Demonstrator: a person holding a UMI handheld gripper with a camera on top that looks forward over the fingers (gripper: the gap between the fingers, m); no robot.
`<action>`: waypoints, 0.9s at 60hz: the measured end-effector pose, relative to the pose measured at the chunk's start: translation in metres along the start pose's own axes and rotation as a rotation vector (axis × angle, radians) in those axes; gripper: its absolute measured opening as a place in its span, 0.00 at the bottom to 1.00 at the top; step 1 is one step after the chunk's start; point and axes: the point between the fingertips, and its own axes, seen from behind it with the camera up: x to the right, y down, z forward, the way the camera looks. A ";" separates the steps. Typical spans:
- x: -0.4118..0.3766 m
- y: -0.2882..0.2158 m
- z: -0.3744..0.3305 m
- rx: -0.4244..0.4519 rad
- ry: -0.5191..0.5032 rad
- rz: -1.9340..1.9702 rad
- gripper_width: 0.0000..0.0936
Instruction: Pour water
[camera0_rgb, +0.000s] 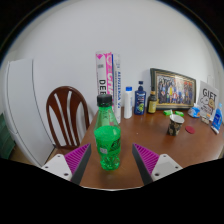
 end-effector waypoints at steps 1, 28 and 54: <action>-0.002 -0.001 0.010 0.003 0.007 0.004 0.91; -0.007 -0.009 0.068 0.101 0.053 -0.026 0.38; 0.056 -0.155 0.063 0.232 -0.207 0.507 0.37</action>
